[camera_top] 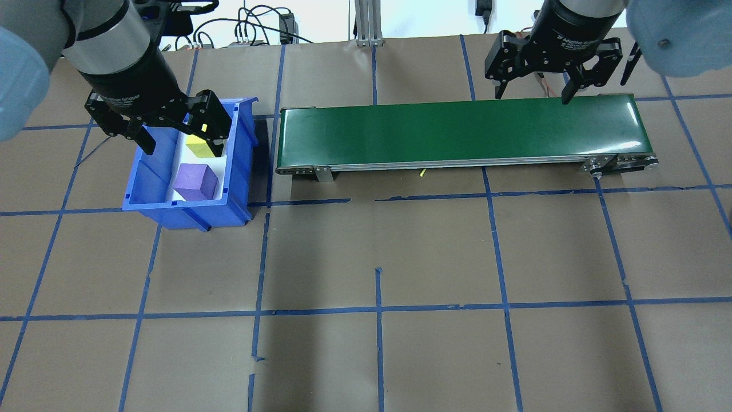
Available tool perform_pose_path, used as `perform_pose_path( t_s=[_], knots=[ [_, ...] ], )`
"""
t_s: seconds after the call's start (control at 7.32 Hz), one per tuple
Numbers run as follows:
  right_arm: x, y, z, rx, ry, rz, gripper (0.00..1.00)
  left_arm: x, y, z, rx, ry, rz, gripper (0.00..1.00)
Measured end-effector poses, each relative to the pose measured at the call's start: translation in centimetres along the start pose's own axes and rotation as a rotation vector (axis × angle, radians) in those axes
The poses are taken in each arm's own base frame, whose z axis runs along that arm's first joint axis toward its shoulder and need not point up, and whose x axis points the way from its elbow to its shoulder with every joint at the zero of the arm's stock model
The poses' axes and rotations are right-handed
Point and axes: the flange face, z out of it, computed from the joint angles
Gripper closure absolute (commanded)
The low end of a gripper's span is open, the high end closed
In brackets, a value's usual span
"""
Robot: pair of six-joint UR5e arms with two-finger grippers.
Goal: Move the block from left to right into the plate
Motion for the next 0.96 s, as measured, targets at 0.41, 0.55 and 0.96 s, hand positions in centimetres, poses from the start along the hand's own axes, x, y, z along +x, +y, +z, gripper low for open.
perform_pose_path(
  t_s=[0.41, 0.55, 0.96],
  knots=[
    [0.0, 0.0, 0.0, 0.000, 0.000, 0.000, 0.00, -0.3, -0.1, 0.1, -0.002, 0.001, -0.005, 0.00],
    [0.0, 0.0, 0.0, 0.000, -0.001, 0.000, 0.00, -0.3, -0.1, 0.2, -0.004, 0.000, -0.005, 0.00],
    [0.0, 0.0, 0.0, 0.001, -0.001, 0.000, 0.00, -0.7, -0.7, 1.1, -0.017, -0.006, 0.005, 0.00]
  ],
)
